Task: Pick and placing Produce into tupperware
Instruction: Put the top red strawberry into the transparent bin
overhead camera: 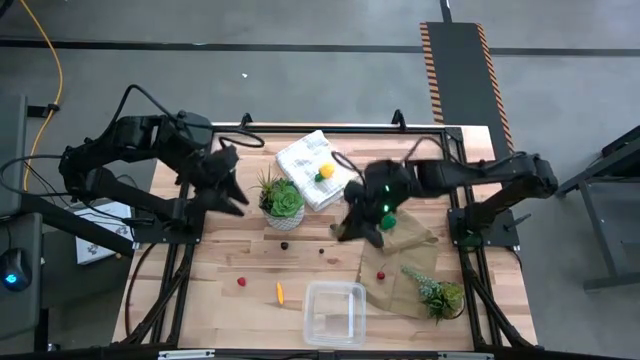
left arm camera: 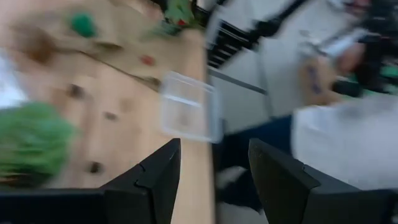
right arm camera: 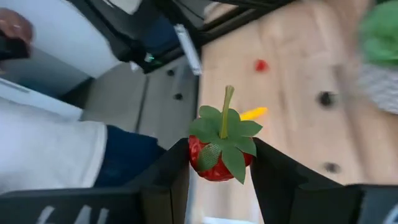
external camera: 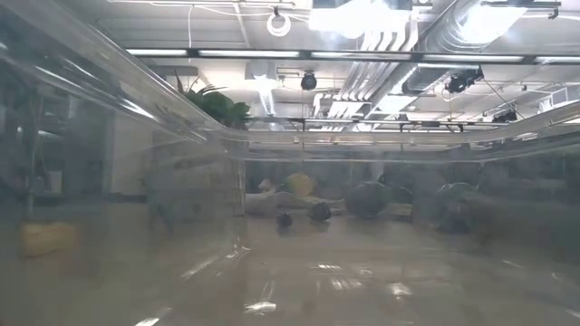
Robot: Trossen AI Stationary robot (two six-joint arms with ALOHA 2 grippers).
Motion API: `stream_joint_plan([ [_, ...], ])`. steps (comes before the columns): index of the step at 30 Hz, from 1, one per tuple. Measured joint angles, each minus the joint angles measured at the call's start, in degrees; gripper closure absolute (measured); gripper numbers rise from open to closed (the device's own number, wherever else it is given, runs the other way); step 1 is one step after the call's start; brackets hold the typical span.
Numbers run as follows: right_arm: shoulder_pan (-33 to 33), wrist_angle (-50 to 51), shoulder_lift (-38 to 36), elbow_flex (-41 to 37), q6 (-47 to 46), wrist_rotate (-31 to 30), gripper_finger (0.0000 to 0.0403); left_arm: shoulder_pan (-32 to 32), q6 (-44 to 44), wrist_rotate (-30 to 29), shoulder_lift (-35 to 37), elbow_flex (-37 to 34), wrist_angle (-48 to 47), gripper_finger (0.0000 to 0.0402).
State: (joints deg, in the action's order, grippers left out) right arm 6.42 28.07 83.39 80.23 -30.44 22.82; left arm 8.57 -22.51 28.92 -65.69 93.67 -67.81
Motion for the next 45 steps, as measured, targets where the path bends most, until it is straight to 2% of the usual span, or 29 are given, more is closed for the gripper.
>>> stream_joint_plan([
  [4, 7.25, -7.13, 1.39, 0.07, -5.26, -7.69, 0.0279, -6.84, -3.48, 1.00, 0.00, 0.00, 0.50, 0.0222],
  [6, 10.55, -10.08, 2.48, 0.07, -8.07, -11.90, 0.0279, -11.86, -6.25, -0.69, -0.10, 0.02, 0.86, 0.0222],
  [10, 16.63, -14.15, 4.98, 0.07, -13.09, -17.44, 0.0279, -22.79, -11.63, -9.79, -0.57, -0.05, 3.90, 0.0222],
  [16, 24.26, -14.98, 8.83, 0.07, -21.61, -25.04, 0.0279, -37.78, -18.33, -24.99, -1.30, -0.03, 6.98, 0.0222],
  [20, 27.74, -15.78, 11.65, 0.07, -27.67, -27.66, 0.0279, -45.92, -21.03, -35.54, -3.07, 0.00, 6.90, 0.0222],
  [23, 29.53, -14.31, 14.60, 2.30, -29.31, -29.99, 0.0279, -50.23, -22.94, -40.31, -5.33, 0.00, 6.96, 0.0222],
  [28, 30.09, 0.72, 22.06, 14.88, -27.43, -30.25, 0.0279, -53.99, -24.28, -42.51, -10.23, -0.02, 7.39, 0.0222],
  [33, 29.80, 22.65, 31.48, 32.78, -24.70, -29.31, 0.0279, -54.37, -25.35, -42.48, -14.32, -0.01, 8.10, 0.0222],
  [39, 29.48, 39.78, 42.03, 49.50, -25.89, -28.29, 0.0279, -54.41, -27.27, -41.89, -18.01, 0.00, 7.69, 0.0222],
  [42, 29.48, 44.98, 46.98, 54.90, -27.18, -28.35, 0.0279, -54.44, -27.31, -40.82, -19.47, 0.00, 7.62, 0.0222],
  [45, 29.18, 44.00, 48.35, 51.71, -29.44, -27.72, 0.0279, -54.44, -27.31, -39.24, -20.57, 0.00, 7.54, 0.0222],
])
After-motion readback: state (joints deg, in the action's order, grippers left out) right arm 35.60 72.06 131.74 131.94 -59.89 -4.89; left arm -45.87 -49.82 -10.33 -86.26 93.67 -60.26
